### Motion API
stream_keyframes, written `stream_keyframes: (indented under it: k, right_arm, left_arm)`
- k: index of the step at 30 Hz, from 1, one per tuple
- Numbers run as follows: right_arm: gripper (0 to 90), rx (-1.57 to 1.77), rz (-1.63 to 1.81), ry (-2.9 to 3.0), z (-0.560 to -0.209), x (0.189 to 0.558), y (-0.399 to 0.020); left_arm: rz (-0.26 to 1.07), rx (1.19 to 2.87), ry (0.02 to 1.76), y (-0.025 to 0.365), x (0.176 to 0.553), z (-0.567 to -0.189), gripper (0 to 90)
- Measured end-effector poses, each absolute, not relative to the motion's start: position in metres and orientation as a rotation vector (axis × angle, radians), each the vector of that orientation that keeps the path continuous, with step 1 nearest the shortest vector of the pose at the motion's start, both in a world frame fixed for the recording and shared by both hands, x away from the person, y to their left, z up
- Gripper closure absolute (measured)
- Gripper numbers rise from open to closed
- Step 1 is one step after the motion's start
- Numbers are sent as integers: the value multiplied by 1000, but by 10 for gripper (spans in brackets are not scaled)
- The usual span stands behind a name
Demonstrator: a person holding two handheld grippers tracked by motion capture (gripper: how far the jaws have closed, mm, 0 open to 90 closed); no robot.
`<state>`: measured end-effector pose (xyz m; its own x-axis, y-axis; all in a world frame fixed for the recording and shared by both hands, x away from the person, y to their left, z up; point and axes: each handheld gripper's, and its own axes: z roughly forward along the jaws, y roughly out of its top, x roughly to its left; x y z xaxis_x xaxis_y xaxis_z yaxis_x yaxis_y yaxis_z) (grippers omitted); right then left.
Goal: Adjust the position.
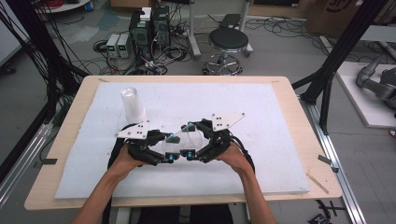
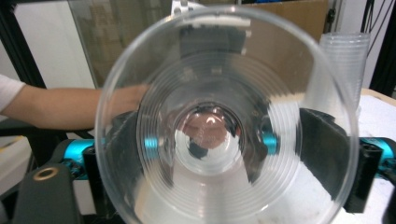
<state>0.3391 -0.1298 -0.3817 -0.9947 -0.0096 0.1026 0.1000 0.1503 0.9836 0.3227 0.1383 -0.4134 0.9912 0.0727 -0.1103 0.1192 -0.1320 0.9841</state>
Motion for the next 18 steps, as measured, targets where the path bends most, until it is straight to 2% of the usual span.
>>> stream_keyframes:
  k: [4, 13, 14, 17, 18]
  right_arm:
    - [288, -66, -2001, -2321, -381, 338, -130]
    - [329, -49, -2011, -2323, -380, 338, -130]
    - [328, -50, -2011, -2323, -380, 337, -130]
    - [329, -52, -2010, -2326, -380, 338, -130]
    - [328, -55, -2012, -2327, -380, 338, -130]
  left_arm:
    - [-46, 1706, 150, 139, 323, -414, 418]
    - [-45, 1709, 143, 139, 323, -414, 407]
    - [-44, 1709, 145, 138, 322, -414, 386]
    - [-45, 1718, 197, 136, 322, -414, 165]
    - [-52, 1719, 204, 136, 322, -414, 131]
